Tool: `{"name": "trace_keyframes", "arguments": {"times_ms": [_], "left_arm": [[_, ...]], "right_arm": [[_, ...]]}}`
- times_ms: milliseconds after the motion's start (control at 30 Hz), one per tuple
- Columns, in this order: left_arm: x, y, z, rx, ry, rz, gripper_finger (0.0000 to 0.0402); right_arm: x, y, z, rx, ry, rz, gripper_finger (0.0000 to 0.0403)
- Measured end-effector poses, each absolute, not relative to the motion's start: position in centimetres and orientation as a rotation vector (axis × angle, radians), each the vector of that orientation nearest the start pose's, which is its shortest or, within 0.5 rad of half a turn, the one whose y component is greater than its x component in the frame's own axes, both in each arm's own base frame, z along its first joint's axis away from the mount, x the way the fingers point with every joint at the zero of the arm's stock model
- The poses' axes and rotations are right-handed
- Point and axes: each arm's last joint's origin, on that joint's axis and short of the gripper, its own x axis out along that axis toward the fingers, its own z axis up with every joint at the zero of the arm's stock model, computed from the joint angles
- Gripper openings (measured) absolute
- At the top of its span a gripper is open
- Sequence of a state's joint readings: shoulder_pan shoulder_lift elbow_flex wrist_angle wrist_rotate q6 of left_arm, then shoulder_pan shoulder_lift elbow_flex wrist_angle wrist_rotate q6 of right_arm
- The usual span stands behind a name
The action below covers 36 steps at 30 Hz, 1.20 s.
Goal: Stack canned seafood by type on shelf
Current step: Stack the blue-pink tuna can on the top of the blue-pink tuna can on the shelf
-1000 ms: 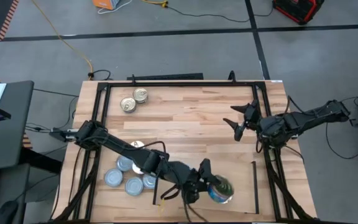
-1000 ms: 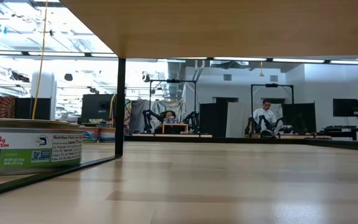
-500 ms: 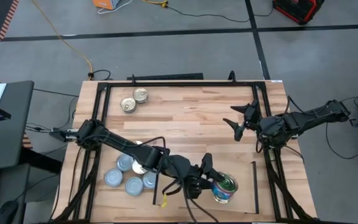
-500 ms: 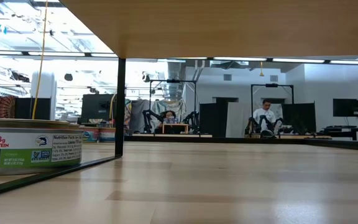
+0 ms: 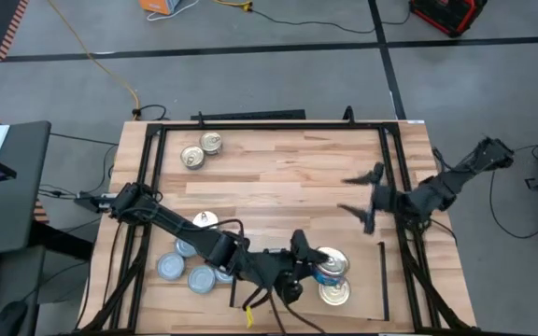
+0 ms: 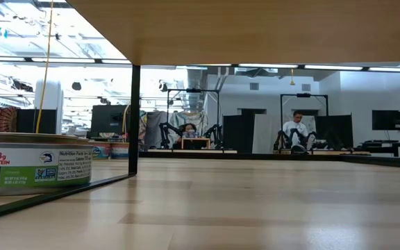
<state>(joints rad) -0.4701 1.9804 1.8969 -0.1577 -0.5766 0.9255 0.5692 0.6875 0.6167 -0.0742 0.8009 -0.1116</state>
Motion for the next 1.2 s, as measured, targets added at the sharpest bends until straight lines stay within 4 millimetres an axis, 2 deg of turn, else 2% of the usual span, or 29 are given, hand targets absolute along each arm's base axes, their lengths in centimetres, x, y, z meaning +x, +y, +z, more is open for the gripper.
{"name": "trace_keyframes", "arguments": {"times_ms": [133,233,567,667,800,900,1033,1200], "left_arm": [[41.7,-19.6,36.5,1.03,0.302,0.134,0.019],[41.5,-19.7,36.9,1.019,0.318,0.215,0.0189],[41.1,-20.4,36.7,0.864,0.303,0.233,0.0189],[41.1,-20.5,36.4,0.765,0.301,0.172,0.0189],[41.2,-21.2,36.3,0.582,0.245,-0.056,0.0189],[41.2,-21.7,36.5,0.519,0.196,-0.178,0.0189],[41.1,-22.2,37.2,0.493,0.122,-0.185,0.0189],[41.4,-23.1,37.5,0.546,0.012,-0.174,0.0189]], "right_arm": [[13.6,8.6,29.7,-0.344,0.131,-0.1,0.033],[13.1,9.5,29.7,-0.381,0.125,-0.076,0.033],[11.7,11.4,29.9,-0.358,0.08,0.034,0.033],[12.1,12.4,29.7,-0.371,0.073,0.049,0.033],[12.1,13.2,30.1,-0.347,0.026,0.068,0.033],[11.8,13.4,30.5,-0.319,-0.009,0.082,0.033],[11.7,13.5,31.0,-0.282,-0.038,0.085,0.033],[11.9,13.3,31.3,-0.249,-0.058,0.069,0.033]]}}
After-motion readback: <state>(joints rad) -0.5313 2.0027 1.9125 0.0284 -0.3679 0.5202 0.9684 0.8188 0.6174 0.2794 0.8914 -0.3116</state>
